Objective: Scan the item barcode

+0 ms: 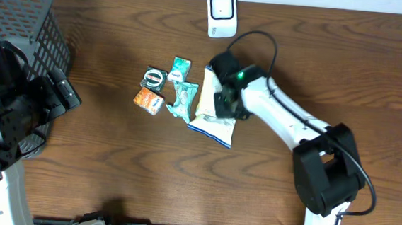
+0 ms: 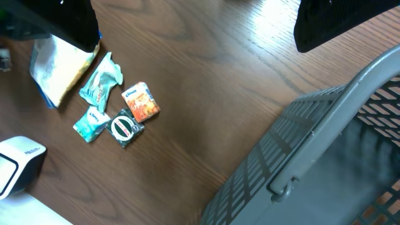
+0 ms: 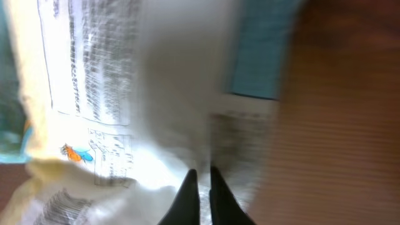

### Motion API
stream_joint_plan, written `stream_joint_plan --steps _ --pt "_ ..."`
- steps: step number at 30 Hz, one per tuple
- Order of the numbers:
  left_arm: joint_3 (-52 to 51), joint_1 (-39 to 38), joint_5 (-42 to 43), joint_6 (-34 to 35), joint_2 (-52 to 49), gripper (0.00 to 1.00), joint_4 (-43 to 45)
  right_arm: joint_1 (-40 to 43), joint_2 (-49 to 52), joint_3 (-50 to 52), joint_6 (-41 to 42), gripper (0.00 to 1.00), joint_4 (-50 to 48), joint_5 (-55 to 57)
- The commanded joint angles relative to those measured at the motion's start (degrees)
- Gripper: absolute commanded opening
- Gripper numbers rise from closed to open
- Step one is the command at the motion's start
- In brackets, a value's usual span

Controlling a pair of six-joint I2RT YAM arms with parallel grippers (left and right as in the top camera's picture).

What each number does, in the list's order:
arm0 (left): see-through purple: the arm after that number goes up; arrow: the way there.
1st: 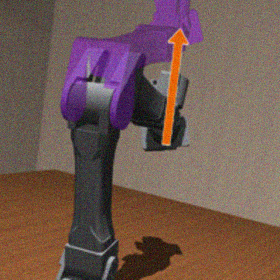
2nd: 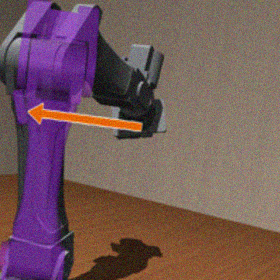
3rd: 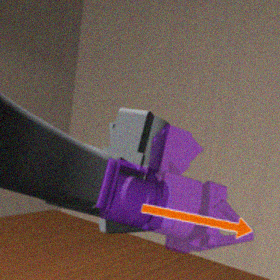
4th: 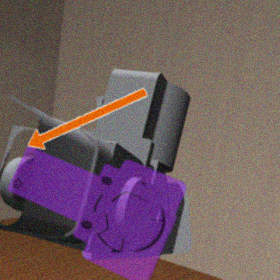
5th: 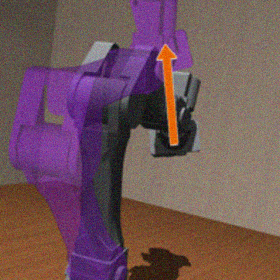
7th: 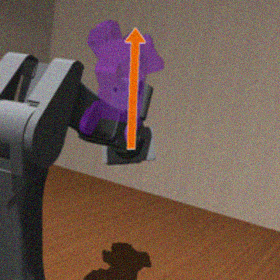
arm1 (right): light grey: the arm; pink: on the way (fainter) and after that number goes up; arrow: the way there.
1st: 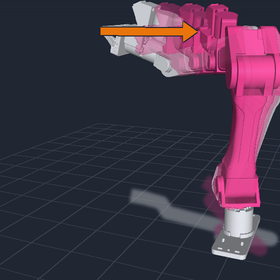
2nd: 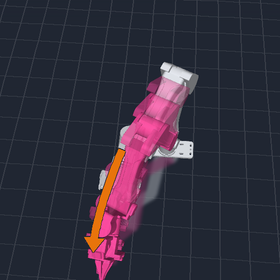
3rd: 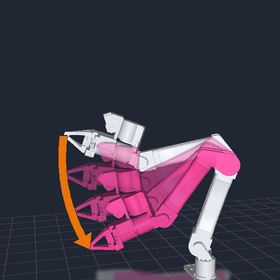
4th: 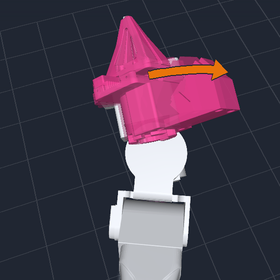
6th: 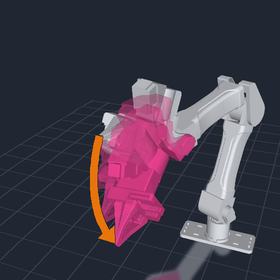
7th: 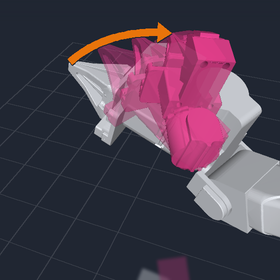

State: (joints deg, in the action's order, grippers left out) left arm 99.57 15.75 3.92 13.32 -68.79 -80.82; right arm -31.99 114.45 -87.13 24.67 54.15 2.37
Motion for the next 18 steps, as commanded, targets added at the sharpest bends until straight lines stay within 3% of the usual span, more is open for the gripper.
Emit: stream_joint_plan --steps 1,8,18 --pt "-0.52 0.31 -0.55 0.11 -0.02 0.98 -0.13 1.11 -3.69 -4.87 -2.69 0.1 3.17 -1.11" --pt "-0.52 0.31 -0.55 0.09 -0.02 0.98 -0.13 -0.79 -3.85 -3.17 -2.62 0.08 6.49 -5.81" --pt "-0.52 0.31 -0.55 0.09 -0.02 0.98 -0.13 -5.49 -3.82 11.67 1.25 0.08 -8.26 -5.73"
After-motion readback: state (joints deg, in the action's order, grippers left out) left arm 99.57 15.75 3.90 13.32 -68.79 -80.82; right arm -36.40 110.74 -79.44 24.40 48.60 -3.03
